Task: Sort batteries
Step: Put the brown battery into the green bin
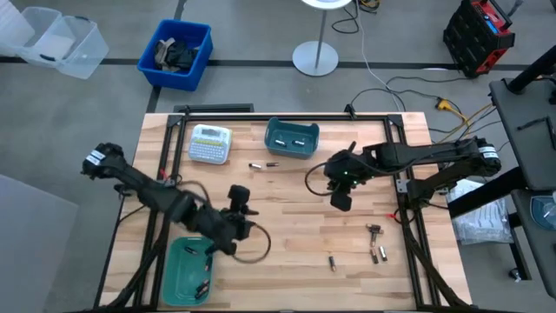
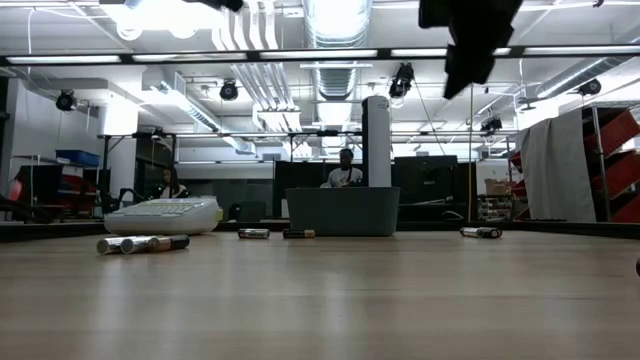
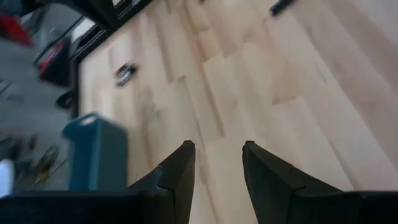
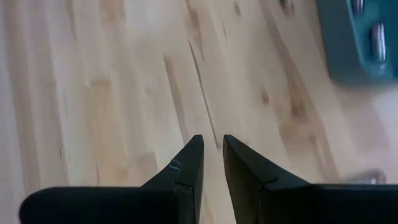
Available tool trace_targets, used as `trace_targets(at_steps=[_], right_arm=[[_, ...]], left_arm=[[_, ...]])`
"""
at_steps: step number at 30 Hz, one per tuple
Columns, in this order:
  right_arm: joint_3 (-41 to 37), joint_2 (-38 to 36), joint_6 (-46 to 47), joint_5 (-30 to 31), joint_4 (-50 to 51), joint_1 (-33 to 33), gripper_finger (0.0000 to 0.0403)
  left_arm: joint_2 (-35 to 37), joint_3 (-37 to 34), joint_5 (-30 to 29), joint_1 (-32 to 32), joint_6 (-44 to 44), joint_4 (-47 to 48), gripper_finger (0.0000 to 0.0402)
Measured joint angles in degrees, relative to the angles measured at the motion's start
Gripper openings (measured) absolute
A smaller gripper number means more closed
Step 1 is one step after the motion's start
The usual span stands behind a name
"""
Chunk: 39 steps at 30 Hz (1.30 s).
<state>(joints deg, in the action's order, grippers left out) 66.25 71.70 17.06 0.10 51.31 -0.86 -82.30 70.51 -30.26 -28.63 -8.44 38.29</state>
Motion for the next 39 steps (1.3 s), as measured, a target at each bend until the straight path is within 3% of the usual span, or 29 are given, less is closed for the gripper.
trace_targets(at_steps=[6, 14, 19, 22, 27, 39], right_arm=[[-1.00, 0.00, 6.72, -0.03, 6.78, 0.00, 0.0060], [-4.36, 0.00, 10.86, -0.02, 15.92, 0.00, 0.0059], [-7.42, 0.02, 16.81, -2.13, 16.03, 0.00, 0.0068], [-9.15, 0.02, 17.63, -6.09, 16.07, -0.74, 0.0076], [-11.78, 0.02, 12.98, -7.50, 16.08, -5.52, 0.0088], [-13.83, 0.04, 14.49, -2.68, 14.83, -17.82, 0.0096]], left_arm=[[9.89, -16.09, 10.14, 9.68, -5.03, -21.51, 0.0115], [17.17, -26.44, 8.96, 12.90, -6.53, -33.90, 0.0115], [17.99, -26.66, 1.02, 12.95, -7.10, -33.69, 0.0115], [17.87, -26.39, 0.86, 12.90, -7.74, -33.23, 0.0115], [17.73, -26.39, 0.85, 12.91, -7.22, -29.72, 0.0115], [17.71, -26.39, 0.88, 12.89, -4.11, -27.86, 0.0115]])
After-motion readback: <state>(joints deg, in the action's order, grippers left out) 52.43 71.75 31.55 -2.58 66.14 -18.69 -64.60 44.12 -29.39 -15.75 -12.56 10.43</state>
